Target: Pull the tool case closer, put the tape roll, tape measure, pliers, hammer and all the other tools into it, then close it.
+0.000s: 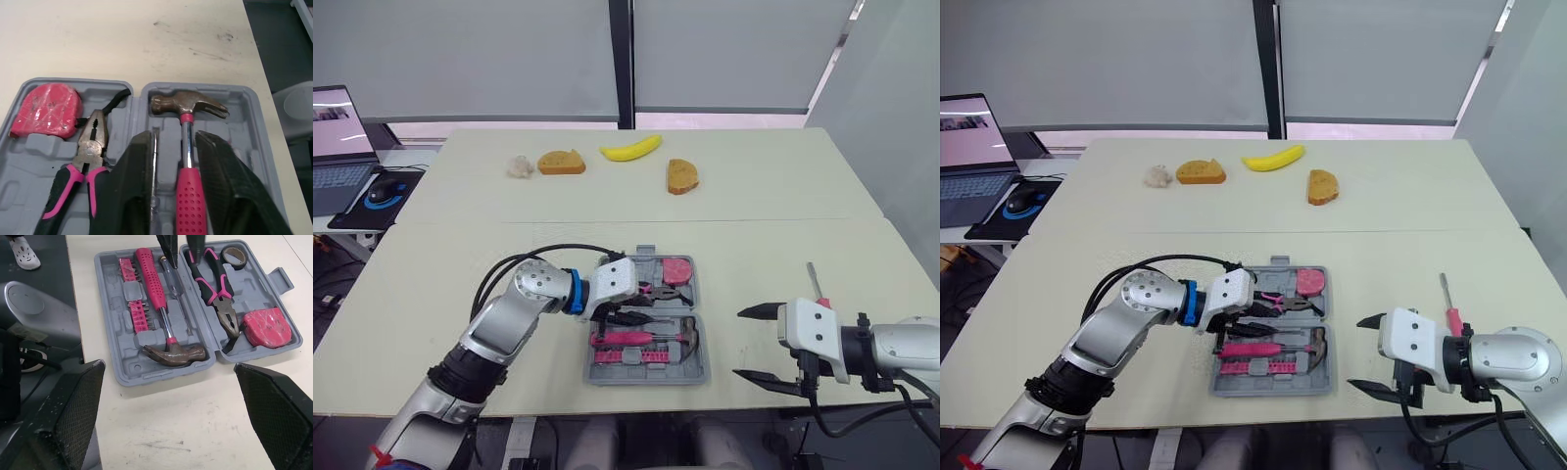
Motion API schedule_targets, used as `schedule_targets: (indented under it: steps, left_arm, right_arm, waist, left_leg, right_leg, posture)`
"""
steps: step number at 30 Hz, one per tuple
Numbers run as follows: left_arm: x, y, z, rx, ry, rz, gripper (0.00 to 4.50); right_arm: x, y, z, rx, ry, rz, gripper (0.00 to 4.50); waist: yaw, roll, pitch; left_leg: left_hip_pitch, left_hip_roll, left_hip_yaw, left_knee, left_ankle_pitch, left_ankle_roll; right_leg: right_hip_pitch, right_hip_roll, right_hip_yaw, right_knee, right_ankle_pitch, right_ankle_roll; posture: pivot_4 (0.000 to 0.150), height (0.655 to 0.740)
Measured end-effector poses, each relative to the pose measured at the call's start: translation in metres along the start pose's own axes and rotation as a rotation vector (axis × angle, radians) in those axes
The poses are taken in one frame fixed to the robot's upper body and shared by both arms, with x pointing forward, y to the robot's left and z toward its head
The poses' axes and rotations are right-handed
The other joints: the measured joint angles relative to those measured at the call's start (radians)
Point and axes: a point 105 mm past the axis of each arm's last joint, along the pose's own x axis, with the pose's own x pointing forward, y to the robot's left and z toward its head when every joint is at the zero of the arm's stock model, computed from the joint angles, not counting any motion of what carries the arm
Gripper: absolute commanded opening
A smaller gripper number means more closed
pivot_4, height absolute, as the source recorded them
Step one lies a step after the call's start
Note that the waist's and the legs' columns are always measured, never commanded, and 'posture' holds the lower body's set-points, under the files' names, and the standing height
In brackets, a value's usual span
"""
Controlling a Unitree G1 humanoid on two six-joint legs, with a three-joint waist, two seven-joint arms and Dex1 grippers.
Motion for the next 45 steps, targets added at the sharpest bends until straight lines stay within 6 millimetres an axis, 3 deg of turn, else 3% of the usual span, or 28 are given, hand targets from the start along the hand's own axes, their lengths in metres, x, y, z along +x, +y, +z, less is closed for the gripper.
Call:
schedule_targets:
  steps: [1, 12, 25, 33, 36, 39, 45]
  left_arm:
    - [0.001, -0.001, -0.003, 0.009, 0.014, -0.005, 0.01]
    - [0.015, -0.013, -0.041, -0.022, 0.150, -0.034, 0.01]
    - [0.021, -0.014, -0.049, 0.050, 0.195, -0.009, 0.01]
    - [0.020, -0.014, -0.051, -0.023, 0.164, 0.020, 0.01]
    - [0.008, -0.005, -0.047, -0.087, 0.107, 0.081, 0.01]
    - [-0.019, 0.010, -0.035, -0.104, 0.018, 0.165, 0.01]
    - [-0.069, 0.012, -0.033, -0.235, -0.180, 0.330, 0.01]
  right_arm:
    - [0.000, 0.000, 0.000, 0.000, 0.000, 0.000, 4.50]
    - [0.000, -0.001, -0.001, -0.008, 0.006, -0.008, 4.50]
    - [0.000, -0.001, -0.002, -0.014, 0.012, -0.014, 4.50]
    - [-0.001, -0.001, -0.002, -0.014, 0.013, -0.015, 4.50]
    - [-0.001, -0.002, -0.001, -0.019, 0.009, -0.020, 4.50]
    - [-0.002, -0.010, 0.002, -0.028, -0.011, -0.052, 4.50]
    - [-0.010, -0.047, 0.011, -0.039, -0.089, -0.268, 4.50]
  waist:
    - [0.000, 0.000, 0.000]
    - [0.000, 0.000, 0.000]
    - [0.000, 0.002, -0.002]
    - [0.000, 0.003, -0.002]
    - [-0.001, 0.002, -0.002]
    - [-0.003, 0.002, -0.002]
    - [-0.003, 0.003, -0.002]
  left_leg:
    - [0.000, 0.000, 0.000, 0.000, 0.000, 0.000]
    - [0.000, 0.000, 0.000, 0.000, 0.000, 0.000]
    - [0.003, 0.000, 0.000, 0.000, 0.000, 0.000]
    - [0.006, 0.000, -0.001, 0.000, 0.000, 0.000]
    - [0.005, 0.001, -0.002, 0.000, 0.000, 0.000]
    - [0.005, 0.001, -0.001, 0.000, 0.000, 0.000]
    - [0.004, 0.000, -0.001, 0.000, 0.000, 0.000]
  right_leg:
    - [0.000, 0.000, 0.000, 0.000, 0.000, 0.000]
    - [0.000, 0.000, 0.000, 0.001, 0.000, 0.000]
    - [0.003, 0.000, 0.000, 0.001, 0.000, 0.000]
    - [0.006, 0.000, -0.001, 0.000, 0.000, 0.000]
    - [0.006, 0.001, -0.001, 0.000, 0.000, 0.000]
    - [0.005, 0.000, -0.001, 0.000, 0.000, 0.000]
    - [0.004, 0.000, 0.000, 0.000, 0.000, 0.000]
  posture:
    - [0.150, 0.7400]
    - [0.150, 0.7400]
    - [0.150, 0.7400]
    - [0.150, 0.7400]
    - [0.150, 0.7400]
    - [0.150, 0.7400]
    - [0.150, 0.7400]
